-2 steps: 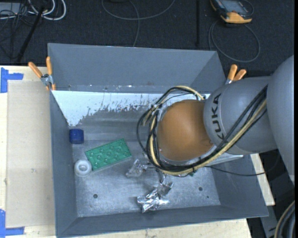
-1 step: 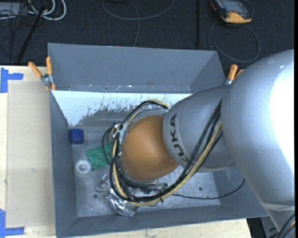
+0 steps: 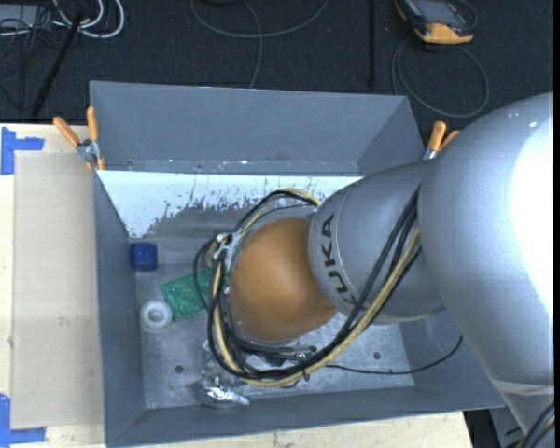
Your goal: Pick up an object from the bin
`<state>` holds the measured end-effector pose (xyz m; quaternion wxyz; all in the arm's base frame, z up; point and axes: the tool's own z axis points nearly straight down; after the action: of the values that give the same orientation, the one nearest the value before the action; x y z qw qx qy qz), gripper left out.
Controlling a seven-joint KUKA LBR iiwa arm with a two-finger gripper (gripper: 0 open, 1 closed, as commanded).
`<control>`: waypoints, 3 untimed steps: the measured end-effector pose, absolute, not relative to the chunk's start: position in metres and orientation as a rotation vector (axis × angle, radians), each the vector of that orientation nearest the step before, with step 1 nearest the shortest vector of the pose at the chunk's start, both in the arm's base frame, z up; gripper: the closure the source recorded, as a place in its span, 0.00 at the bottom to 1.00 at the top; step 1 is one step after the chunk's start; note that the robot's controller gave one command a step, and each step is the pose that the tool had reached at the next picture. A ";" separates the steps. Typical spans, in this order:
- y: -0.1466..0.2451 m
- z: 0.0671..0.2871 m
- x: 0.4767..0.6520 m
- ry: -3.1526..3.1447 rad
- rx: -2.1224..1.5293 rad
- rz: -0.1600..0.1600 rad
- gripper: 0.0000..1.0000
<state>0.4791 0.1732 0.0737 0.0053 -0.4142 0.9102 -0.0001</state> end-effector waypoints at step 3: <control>0.189 0.073 0.478 2.811 -1.365 -0.008 0.00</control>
Offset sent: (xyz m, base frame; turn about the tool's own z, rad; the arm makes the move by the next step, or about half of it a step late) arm 0.0112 -0.0096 0.0478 -0.0048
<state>0.4781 0.1887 0.0726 0.0086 -0.4369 0.8995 -0.0027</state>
